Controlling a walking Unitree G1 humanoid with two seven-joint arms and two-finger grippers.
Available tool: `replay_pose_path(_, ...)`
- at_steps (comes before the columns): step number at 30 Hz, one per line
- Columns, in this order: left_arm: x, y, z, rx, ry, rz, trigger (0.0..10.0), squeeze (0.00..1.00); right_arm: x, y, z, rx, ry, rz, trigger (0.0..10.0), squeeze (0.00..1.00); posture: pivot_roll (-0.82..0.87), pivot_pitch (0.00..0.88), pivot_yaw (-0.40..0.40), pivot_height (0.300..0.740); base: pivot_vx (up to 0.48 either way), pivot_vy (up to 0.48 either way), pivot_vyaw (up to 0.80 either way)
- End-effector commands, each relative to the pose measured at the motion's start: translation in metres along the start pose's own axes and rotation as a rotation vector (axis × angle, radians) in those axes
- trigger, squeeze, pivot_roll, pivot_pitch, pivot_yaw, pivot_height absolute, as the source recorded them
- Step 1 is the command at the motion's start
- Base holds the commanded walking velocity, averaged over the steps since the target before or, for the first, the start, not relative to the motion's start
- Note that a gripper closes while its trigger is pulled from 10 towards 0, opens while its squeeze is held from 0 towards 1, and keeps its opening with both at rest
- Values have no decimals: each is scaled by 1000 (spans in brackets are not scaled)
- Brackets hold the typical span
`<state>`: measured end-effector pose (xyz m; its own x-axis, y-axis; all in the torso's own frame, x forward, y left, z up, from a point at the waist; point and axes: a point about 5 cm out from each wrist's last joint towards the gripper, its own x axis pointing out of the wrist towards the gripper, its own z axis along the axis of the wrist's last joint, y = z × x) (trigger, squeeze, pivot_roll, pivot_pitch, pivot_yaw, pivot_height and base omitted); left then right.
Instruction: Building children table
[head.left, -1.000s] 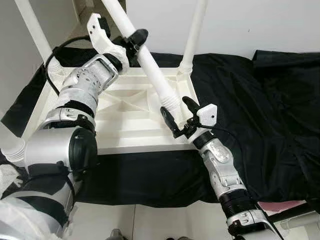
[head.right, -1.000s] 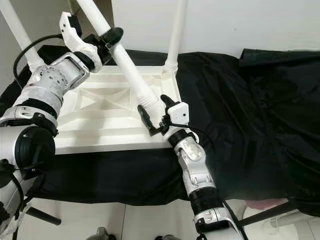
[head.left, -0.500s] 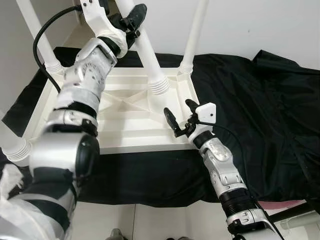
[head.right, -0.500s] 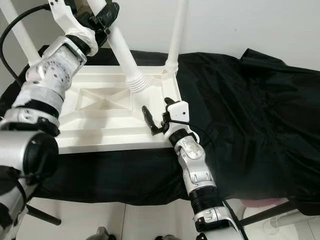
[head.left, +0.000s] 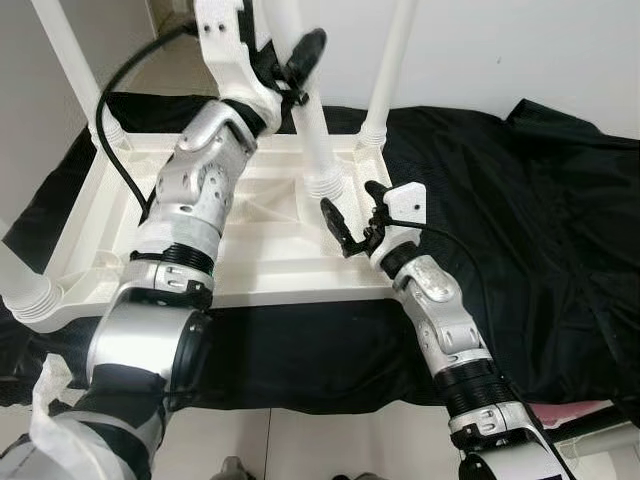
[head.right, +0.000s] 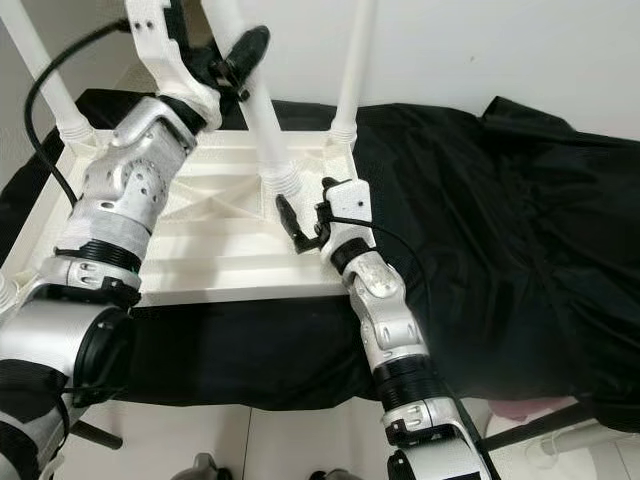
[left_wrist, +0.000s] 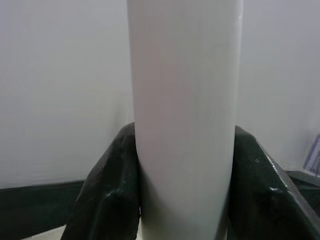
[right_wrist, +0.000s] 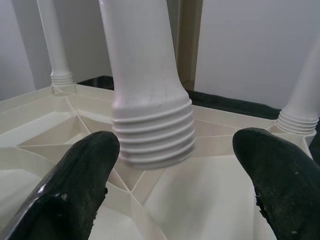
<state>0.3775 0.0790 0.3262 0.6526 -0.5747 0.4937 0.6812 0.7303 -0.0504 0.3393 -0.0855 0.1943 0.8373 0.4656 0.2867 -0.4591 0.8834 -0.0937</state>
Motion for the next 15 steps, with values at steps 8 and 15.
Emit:
replay_pose_path(8, 6, -45, -13, 118, 44, -92, 10000, 0, 20, 4, 8, -69, 26, 33, 10000, 0, 40, 90, -42, 740, 0, 0, 0)
replay_pose_path(15, 11, -52, -18, 100, 87, -43, 10000, 0, 28, 4, 10, -98, 37, 6, 10000, 0, 49, 80, -43, 740, 0, 0, 0)
